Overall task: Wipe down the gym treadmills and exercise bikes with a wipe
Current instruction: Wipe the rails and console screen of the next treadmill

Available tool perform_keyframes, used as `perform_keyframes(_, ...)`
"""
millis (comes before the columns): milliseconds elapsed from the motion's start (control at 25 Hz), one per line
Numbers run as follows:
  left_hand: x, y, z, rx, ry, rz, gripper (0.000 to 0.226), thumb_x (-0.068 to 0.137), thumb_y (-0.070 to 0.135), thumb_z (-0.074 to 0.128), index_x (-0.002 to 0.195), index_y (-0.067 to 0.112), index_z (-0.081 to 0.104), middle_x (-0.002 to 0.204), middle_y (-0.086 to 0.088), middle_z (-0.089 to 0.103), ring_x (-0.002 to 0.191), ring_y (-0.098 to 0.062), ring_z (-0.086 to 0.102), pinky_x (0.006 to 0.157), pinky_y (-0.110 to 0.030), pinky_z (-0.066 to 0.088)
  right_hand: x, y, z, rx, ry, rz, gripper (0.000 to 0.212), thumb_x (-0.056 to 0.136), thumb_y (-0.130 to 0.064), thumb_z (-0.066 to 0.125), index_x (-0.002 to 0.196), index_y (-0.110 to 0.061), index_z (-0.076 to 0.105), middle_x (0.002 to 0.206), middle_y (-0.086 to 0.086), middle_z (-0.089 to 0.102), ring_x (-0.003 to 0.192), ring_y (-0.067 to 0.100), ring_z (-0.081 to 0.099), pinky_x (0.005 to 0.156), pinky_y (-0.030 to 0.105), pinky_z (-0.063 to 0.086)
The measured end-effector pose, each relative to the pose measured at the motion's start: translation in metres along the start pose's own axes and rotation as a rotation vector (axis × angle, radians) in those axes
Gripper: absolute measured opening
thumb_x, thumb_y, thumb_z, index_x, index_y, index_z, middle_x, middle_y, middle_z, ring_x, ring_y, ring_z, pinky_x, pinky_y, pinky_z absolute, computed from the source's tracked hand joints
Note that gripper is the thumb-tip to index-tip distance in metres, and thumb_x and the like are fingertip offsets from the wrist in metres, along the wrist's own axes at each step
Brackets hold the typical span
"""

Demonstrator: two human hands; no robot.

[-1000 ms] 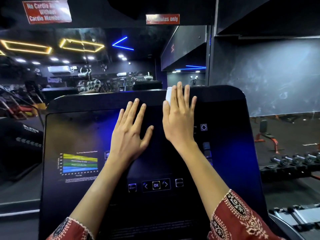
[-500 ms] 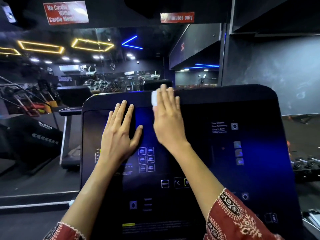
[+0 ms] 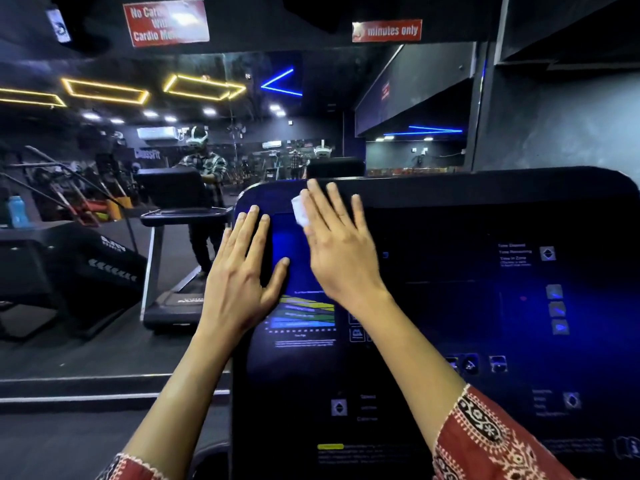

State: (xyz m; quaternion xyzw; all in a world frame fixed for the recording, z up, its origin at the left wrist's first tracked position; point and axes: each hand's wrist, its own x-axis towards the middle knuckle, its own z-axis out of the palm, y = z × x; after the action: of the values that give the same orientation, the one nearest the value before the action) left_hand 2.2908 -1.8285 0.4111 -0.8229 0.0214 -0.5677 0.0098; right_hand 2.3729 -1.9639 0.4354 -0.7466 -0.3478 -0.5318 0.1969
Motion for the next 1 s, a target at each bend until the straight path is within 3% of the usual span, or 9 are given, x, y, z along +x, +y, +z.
perform_keyframes(120,-0.007,-0.015,-0.006,0.0,-0.011,0.041,0.062,0.092,0.037,0.044,0.138,-0.004,0.042,0.148,-0.02,0.035,0.138,-0.029,0.03,0.116,-0.034,0.015,0.013,-0.016,0.004,-0.011,0.034,0.173,0.052,0.096,-0.019,0.028,0.145,-0.003,0.035,0.154,0.012,0.031,0.143,0.029,0.026,0.117,0.045,0.015)
perform_keyframes(280,-0.014,-0.034,-0.011,-0.032,-0.018,0.085,0.06,0.094,0.034,0.044,0.139,-0.005,0.041,0.148,-0.019,0.034,0.139,-0.028,0.029,0.117,-0.034,0.016,0.022,-0.049,0.021,0.017,-0.053,-0.049,0.053,0.094,-0.018,0.031,0.145,-0.004,0.037,0.153,0.011,0.033,0.143,0.027,0.028,0.117,0.042,0.01)
perform_keyframes(440,-0.024,-0.045,-0.01,-0.08,-0.026,0.102,0.057,0.097,0.032,0.04,0.141,-0.004,0.036,0.15,-0.017,0.031,0.14,-0.029,0.03,0.117,-0.036,0.018,0.035,-0.052,0.02,-0.016,-0.024,0.156,0.053,0.098,-0.019,0.029,0.149,-0.007,0.027,0.158,0.008,0.022,0.147,0.026,0.016,0.118,0.045,0.003)
perform_keyframes(600,-0.033,-0.047,-0.007,-0.122,-0.006,0.085,0.054,0.097,0.027,0.041,0.14,-0.006,0.038,0.148,-0.02,0.033,0.139,-0.03,0.03,0.116,-0.04,0.022,0.019,-0.066,0.024,-0.032,-0.078,-0.113,0.051,0.097,-0.02,0.033,0.147,-0.009,0.034,0.155,0.005,0.03,0.144,0.024,0.025,0.117,0.045,0.007)
perform_keyframes(640,-0.036,-0.047,-0.007,-0.133,0.0,0.084,0.053,0.097,0.026,0.041,0.139,-0.007,0.038,0.148,-0.02,0.033,0.138,-0.031,0.031,0.116,-0.041,0.023,0.013,-0.054,0.021,-0.064,-0.061,-0.05,0.051,0.098,-0.023,0.029,0.147,-0.01,0.033,0.155,0.004,0.03,0.144,0.024,0.026,0.117,0.046,0.005)
perform_keyframes(760,-0.039,-0.045,-0.007,-0.163,0.018,0.082,0.051,0.097,0.023,0.04,0.138,-0.007,0.04,0.147,-0.021,0.036,0.138,-0.031,0.032,0.115,-0.041,0.024,-0.003,-0.031,0.009,-0.082,0.04,0.373,0.055,0.099,-0.028,0.021,0.15,-0.009,0.026,0.158,0.006,0.022,0.147,0.027,0.016,0.116,0.046,-0.003)
perform_keyframes(800,-0.039,-0.043,-0.007,-0.168,0.021,0.079,0.05,0.097,0.022,0.04,0.138,-0.007,0.04,0.146,-0.021,0.036,0.138,-0.03,0.032,0.116,-0.04,0.023,-0.008,-0.037,0.008,-0.047,0.04,0.383,0.054,0.099,-0.027,0.022,0.15,-0.007,0.027,0.158,0.008,0.022,0.146,0.028,0.016,0.116,0.046,-0.002)
perform_keyframes(920,-0.041,-0.041,-0.005,-0.185,0.026,0.056,0.05,0.097,0.021,0.041,0.139,-0.006,0.039,0.147,-0.019,0.034,0.138,-0.03,0.031,0.116,-0.04,0.023,-0.032,-0.063,0.01,0.034,-0.086,0.036,0.051,0.099,-0.022,0.03,0.148,-0.007,0.032,0.156,0.007,0.026,0.145,0.025,0.02,0.117,0.043,0.006)
perform_keyframes(1000,-0.043,-0.04,-0.005,-0.194,0.025,0.042,0.049,0.096,0.019,0.042,0.139,-0.006,0.039,0.148,-0.019,0.034,0.139,-0.03,0.029,0.115,-0.042,0.024,-0.039,-0.051,0.003,-0.034,-0.088,0.029,0.051,0.099,-0.023,0.03,0.148,-0.01,0.032,0.156,0.005,0.027,0.145,0.023,0.022,0.117,0.044,0.006)
